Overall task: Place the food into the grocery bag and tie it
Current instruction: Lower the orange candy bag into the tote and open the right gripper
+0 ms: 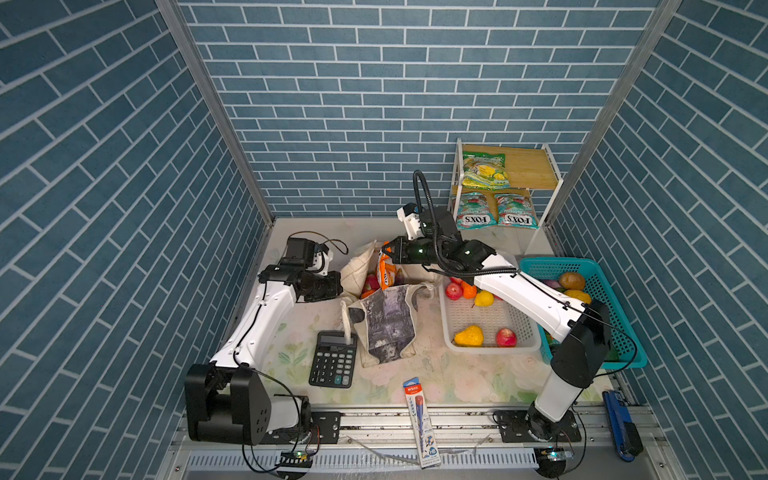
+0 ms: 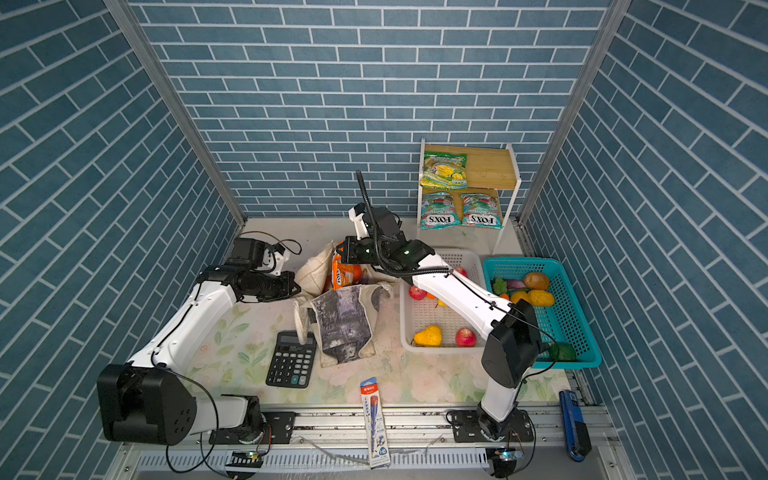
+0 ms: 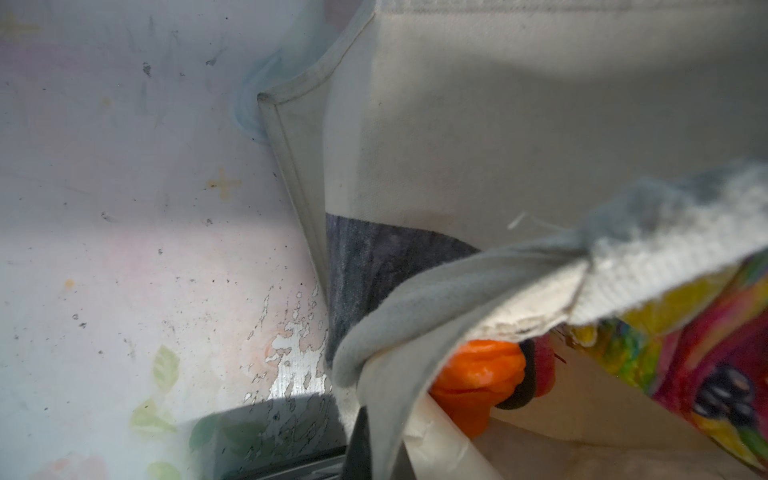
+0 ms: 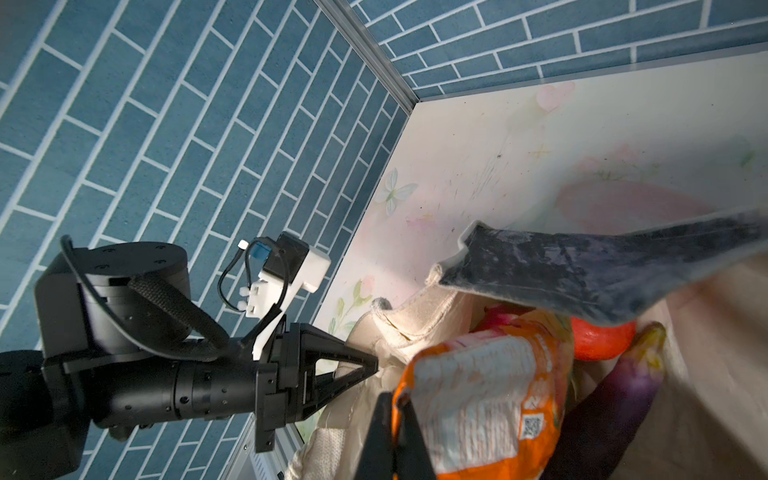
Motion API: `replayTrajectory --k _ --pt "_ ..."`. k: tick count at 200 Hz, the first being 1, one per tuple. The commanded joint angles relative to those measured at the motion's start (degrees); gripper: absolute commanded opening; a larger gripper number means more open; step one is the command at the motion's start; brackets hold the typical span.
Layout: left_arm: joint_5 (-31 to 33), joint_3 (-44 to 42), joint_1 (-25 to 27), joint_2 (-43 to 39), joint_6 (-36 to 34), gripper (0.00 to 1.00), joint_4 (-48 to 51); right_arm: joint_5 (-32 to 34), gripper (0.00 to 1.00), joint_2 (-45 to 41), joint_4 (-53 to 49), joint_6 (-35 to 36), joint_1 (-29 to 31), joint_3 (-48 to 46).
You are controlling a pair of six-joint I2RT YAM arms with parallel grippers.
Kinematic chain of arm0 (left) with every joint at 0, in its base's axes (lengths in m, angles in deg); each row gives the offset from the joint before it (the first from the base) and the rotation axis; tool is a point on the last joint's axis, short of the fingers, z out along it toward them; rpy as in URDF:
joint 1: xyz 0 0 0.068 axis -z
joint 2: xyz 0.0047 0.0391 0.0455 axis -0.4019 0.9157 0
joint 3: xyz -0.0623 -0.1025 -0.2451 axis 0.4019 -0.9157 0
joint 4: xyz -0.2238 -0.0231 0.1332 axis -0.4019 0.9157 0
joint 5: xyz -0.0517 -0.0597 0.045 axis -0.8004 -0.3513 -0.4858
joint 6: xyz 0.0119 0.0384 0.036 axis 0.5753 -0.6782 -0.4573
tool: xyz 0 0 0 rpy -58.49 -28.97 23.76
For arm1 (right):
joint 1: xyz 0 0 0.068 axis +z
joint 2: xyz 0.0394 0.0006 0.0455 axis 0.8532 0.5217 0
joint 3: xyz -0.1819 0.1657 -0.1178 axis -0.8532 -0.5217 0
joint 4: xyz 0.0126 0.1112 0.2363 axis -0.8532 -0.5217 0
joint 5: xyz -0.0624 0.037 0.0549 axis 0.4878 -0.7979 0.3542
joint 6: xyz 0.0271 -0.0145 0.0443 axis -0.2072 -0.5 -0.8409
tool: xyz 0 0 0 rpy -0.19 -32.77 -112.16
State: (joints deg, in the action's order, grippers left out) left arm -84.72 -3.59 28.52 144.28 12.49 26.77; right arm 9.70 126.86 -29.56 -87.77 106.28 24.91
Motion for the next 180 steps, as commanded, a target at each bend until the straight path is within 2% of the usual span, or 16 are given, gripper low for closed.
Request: replayTrajectory --k 1,59,180 --pt "-4.05 -1.17 -0.28 -1.86 0.35 0.00 -3.11 1.33 0.00 0.41 1.11 0.97 0.53 3.97" --pt "-8.28 -2.67 -0.34 -5.80 1.33 0.00 -8.30 5.79 0.00 3.30 -4.60 3.87 0.53 12.33" --pt "-7.75 -3.11 -0.34 -6.46 1.88 0.00 -9.52 5.77 0.00 5.24 -7.76 6.58 3.86 8.17"
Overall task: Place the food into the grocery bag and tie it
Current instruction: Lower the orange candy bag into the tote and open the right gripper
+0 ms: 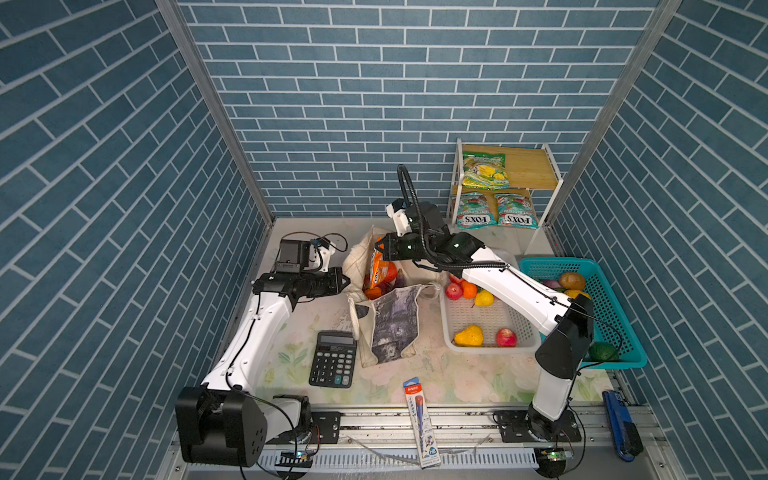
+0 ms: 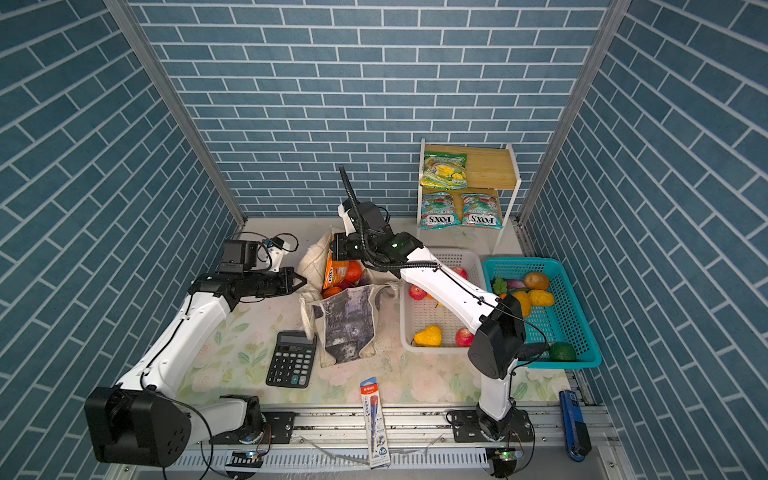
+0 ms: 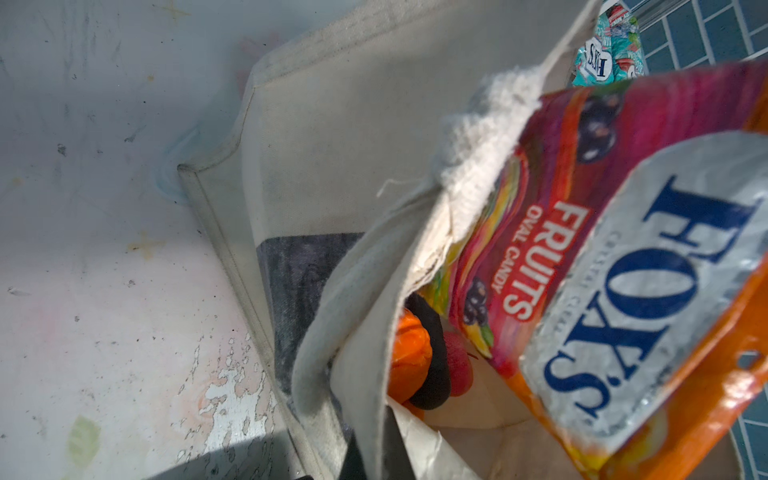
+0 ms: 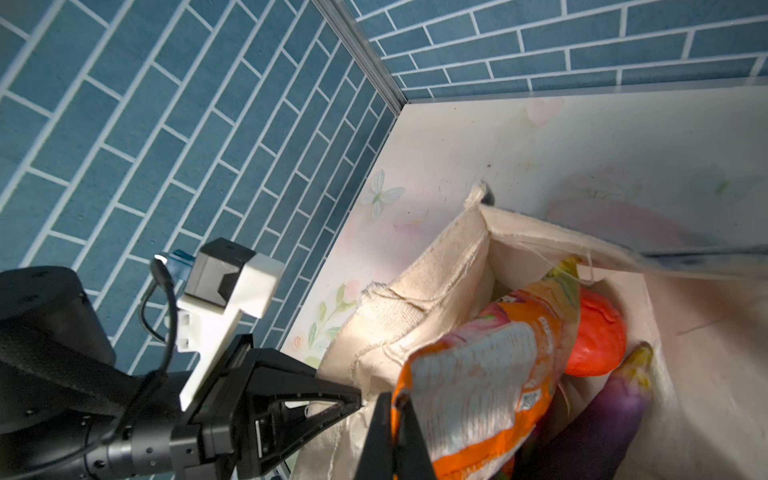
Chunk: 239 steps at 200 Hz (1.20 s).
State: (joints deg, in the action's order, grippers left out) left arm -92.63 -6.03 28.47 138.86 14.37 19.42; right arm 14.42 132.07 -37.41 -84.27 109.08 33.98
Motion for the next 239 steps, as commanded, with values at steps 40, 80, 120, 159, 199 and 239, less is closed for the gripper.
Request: replayTrajectory --k 40,80,120,159,199,239 --pt "0.34 -1.01 -0.29 -1.35 0.13 0.00 -2.29 2.16 0.00 0.33 -1.27 4.48 2.01 -1.15" --pt "0.72 -1.10 -0.29 -1.72 0.06 0.00 -2.21 3.28 0.25 -0.56 -3.05 6.27 2.28 -0.26" --pt "1.04 -1.19 -0.29 -1.97 -0.01 0.00 -2.12 6.15 0.45 -2.57 -5.20 8.45 2.34 0.08" --pt "1.13 -1.10 -0.29 -2.10 -0.11 0.00 -1.98 11.08 0.50 -6.61 -7.52 10.95 2.39 -0.05" --pt "1.56 -1.01 -0.37 -2.14 -0.28 0.00 -1.78 16.67 0.51 -12.74 -9.98 15.08 2.40 -0.97" --pt "2.18 -0.92 -0.71 -2.23 -0.46 0.00 -1.56 24.92 0.55 -18.82 -11.09 20.52 2.20 -3.13"
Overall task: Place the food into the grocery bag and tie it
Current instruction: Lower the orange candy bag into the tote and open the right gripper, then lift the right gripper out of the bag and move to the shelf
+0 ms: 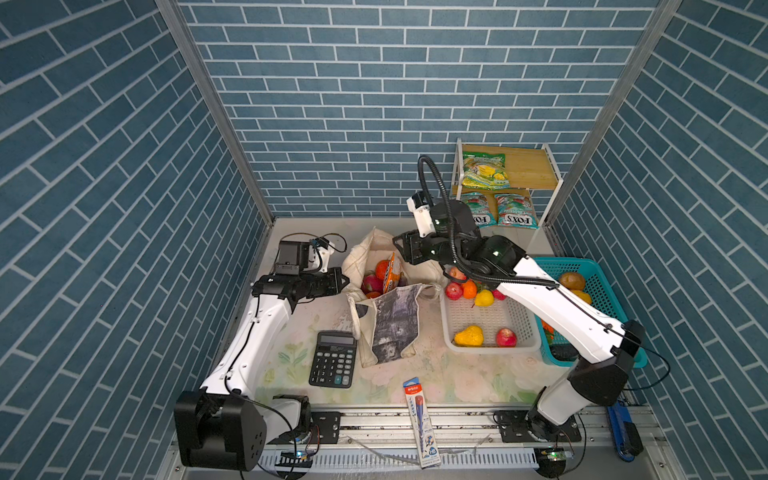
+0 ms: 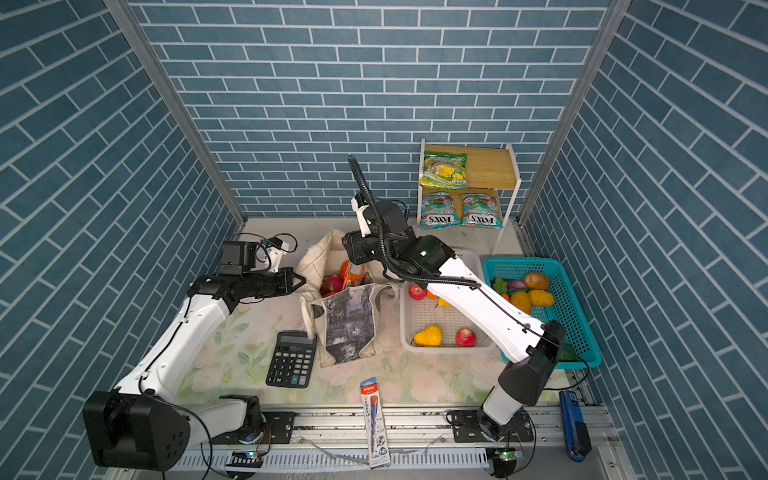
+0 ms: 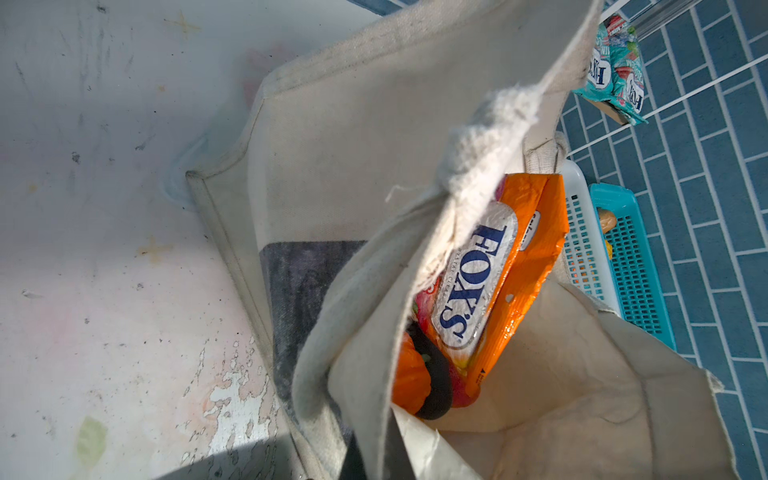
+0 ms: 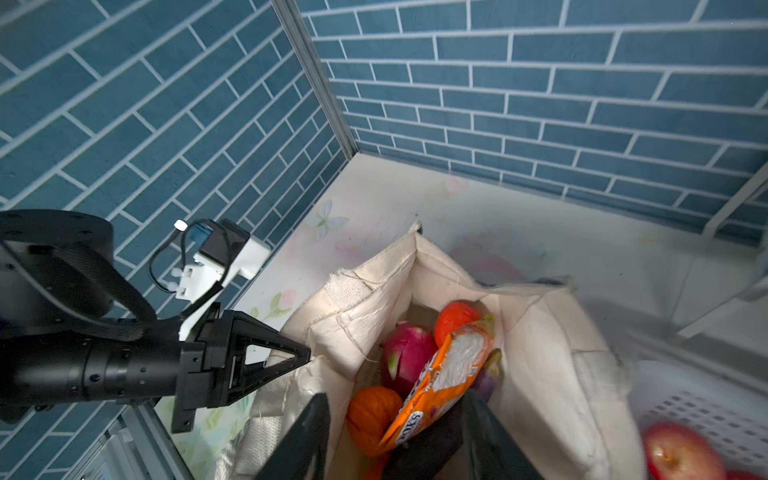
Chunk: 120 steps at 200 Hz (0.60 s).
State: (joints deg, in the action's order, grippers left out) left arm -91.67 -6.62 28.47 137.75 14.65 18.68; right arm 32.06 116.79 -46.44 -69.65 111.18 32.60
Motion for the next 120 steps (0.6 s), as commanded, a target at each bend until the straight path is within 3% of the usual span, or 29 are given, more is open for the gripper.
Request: replayTrajectory --k 1,40,120 --pt "1.22 -0.33 -0.72 -1.12 -0.75 0.00 -0.83 7.53 0.55 -3.67 -2.05 6.07 0.11 -1.79" --pt "1.31 -0.33 -1.35 -1.02 -0.38 0.00 -0.99 13.92 0.59 -8.53 -0.97 9.87 -1.47 -6.31" --pt "1.22 -0.24 -1.35 -0.50 0.32 0.00 -1.21 13.81 0.59 -16.53 -2.38 6.14 -13.31 -9.59"
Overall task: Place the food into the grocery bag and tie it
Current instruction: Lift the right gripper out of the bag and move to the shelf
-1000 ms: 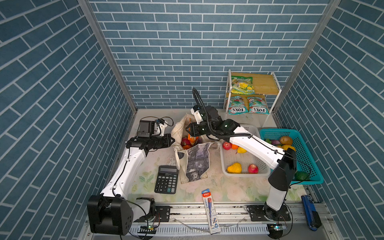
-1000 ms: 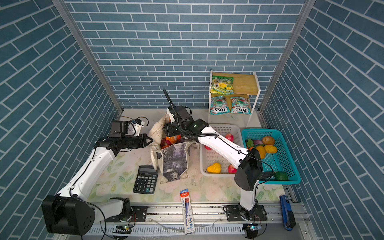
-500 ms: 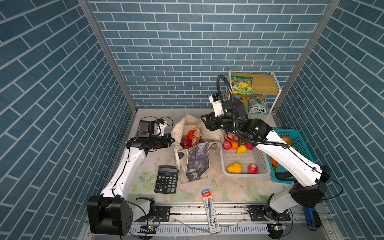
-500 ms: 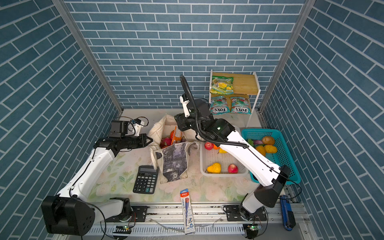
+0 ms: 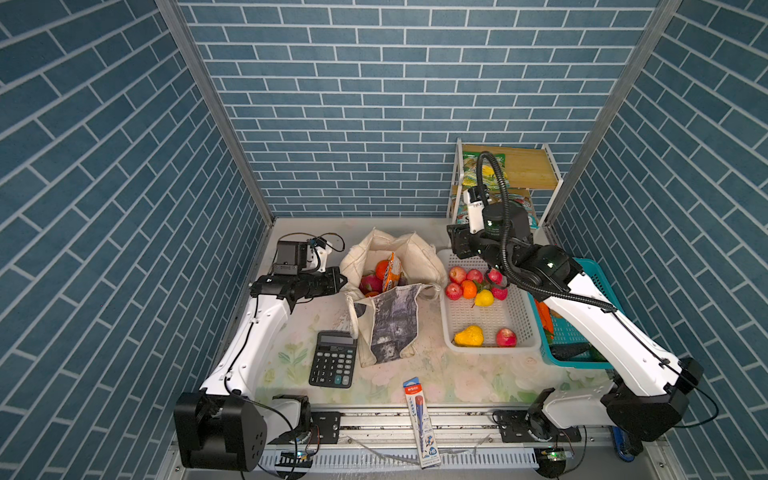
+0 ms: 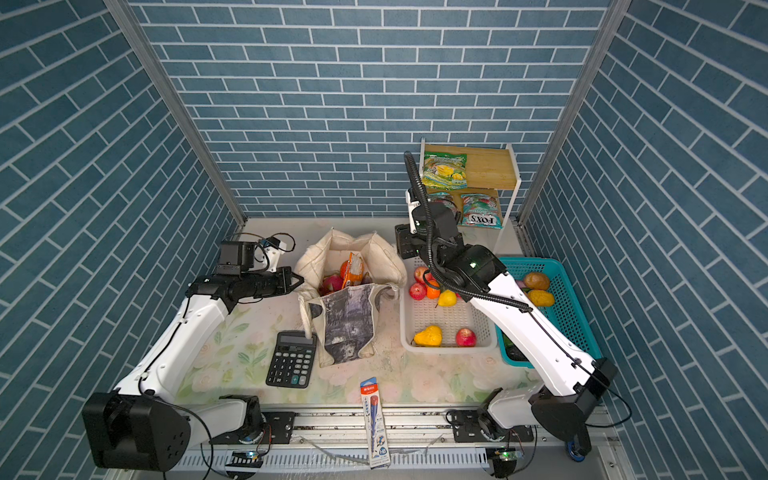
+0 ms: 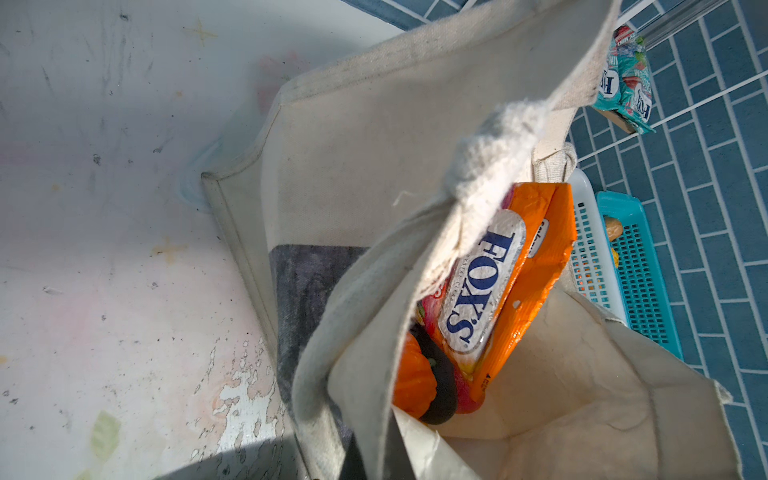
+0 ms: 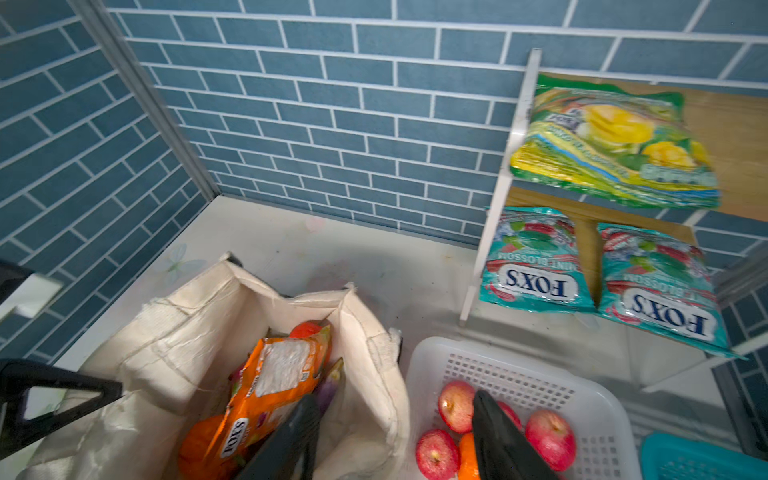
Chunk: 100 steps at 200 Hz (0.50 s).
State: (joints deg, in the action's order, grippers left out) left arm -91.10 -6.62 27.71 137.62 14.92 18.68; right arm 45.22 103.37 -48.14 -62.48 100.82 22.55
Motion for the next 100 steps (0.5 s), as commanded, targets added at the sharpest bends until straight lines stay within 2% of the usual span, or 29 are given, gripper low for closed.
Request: replayTrajectory --k 1,42,100 --pt "0.61 -0.24 -0.58 -0.37 0.05 0.00 -1.20 0.62 0.59 -3.12 -0.76 -1.03 -3.05 0.52" --pt "0.83 -0.42 -0.58 -0.55 0.05 0.00 -1.34 1.30 0.61 -2.34 -4.10 -0.90 -10.20 6.33" --pt "0.74 -0.51 -0.58 -0.64 0.13 0.00 -1.29 0.76 0.66 0.68 -0.62 -1.63 -20.81 10.68"
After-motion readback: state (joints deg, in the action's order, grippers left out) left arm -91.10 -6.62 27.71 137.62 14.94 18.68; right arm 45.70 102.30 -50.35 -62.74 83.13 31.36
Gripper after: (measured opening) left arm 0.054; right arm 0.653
